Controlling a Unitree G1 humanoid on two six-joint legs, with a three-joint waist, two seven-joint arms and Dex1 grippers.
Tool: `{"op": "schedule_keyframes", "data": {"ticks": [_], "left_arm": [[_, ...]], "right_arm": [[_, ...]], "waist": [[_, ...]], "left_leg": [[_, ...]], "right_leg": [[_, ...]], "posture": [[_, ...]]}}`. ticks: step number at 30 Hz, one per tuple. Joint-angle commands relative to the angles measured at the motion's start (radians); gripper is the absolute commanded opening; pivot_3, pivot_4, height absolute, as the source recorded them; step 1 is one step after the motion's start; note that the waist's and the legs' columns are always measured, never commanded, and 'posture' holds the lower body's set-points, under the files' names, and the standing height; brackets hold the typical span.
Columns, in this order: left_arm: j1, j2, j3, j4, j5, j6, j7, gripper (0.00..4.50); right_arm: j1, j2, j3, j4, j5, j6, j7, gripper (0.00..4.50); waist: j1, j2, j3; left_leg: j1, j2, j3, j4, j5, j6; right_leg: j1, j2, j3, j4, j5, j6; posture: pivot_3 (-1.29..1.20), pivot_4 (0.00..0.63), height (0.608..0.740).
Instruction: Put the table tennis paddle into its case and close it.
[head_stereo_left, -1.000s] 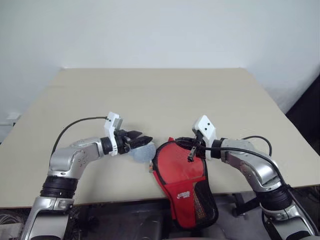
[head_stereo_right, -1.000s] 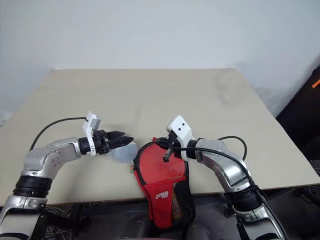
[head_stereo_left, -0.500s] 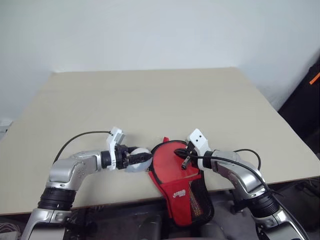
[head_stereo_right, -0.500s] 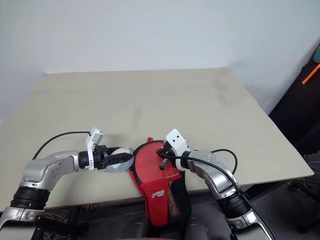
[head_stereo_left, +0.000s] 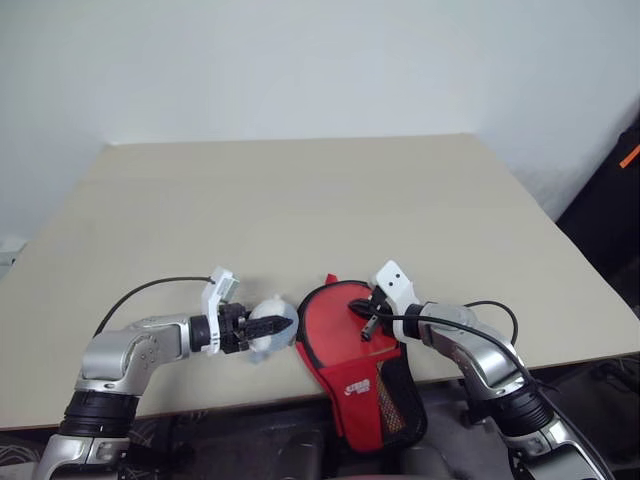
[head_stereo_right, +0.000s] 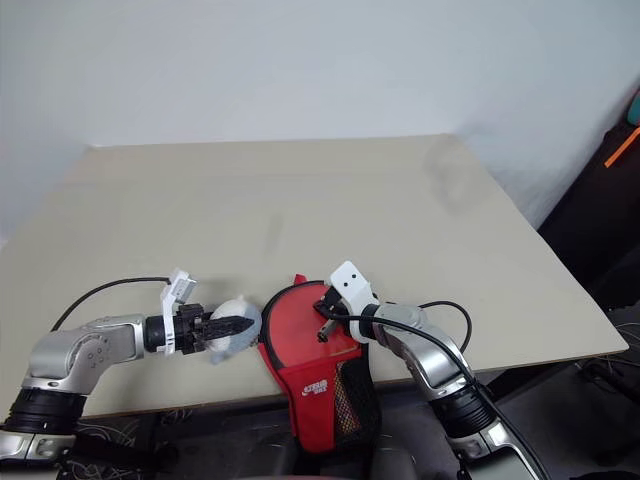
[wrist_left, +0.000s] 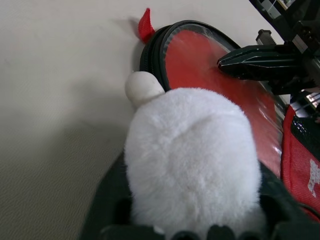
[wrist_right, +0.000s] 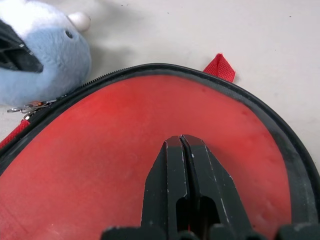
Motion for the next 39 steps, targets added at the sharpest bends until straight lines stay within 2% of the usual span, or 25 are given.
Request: {"op": "schedule_keyframes", "data": {"ticks": [1,4,15,27,39], "left_arm": [[-0.002,0.004,0.031,0.001,0.000,0.014,0.008,0.96],[-0.011,0.004,0.039,0.005,0.003,0.010,0.001,0.67],[-0.194,0.009,0.077,0.143,0.028,-0.033,0.003,0.65],[-0.333,-0.054,-0.003,0.242,0.114,-0.087,-0.052,0.65],[-0.335,-0.048,-0.112,0.239,0.221,-0.130,-0.119,0.65]], "right_arm": [[-0.009,0.004,0.004,-0.015,-0.007,-0.020,0.011,0.00],[-0.006,0.006,0.015,-0.017,-0.012,-0.026,0.017,0.00],[-0.003,0.017,0.039,0.022,-0.035,-0.062,0.034,0.00],[-0.002,0.019,0.055,0.026,-0.071,-0.070,0.034,0.00],[0.007,0.031,0.071,0.019,-0.084,-0.069,0.033,0.00]], "waist": [[0.000,0.000,0.000],[0.000,0.000,0.000],[0.001,0.000,0.000],[0.001,-0.001,0.000],[0.000,-0.001,-0.001]], "left_leg": [[0.000,0.000,0.000,0.000,0.000,0.000],[0.000,0.000,0.000,0.000,0.000,0.000],[-0.001,0.001,0.001,0.000,0.002,-0.004],[-0.001,0.002,0.001,0.001,0.003,-0.004],[-0.001,0.002,0.001,0.002,0.003,-0.004]], "right_leg": [[0.000,0.000,0.000,0.000,0.000,0.000],[0.000,0.000,0.000,0.000,0.000,0.000],[-0.001,0.000,0.000,0.001,0.002,-0.003],[-0.002,0.001,0.000,0.001,0.003,-0.004],[-0.002,0.001,0.000,0.002,0.003,-0.004]], "posture": [[0.00,0.000,0.715],[0.00,0.000,0.715],[0.00,0.000,0.715],[0.00,0.000,0.715],[0.00,0.000,0.715]]}}
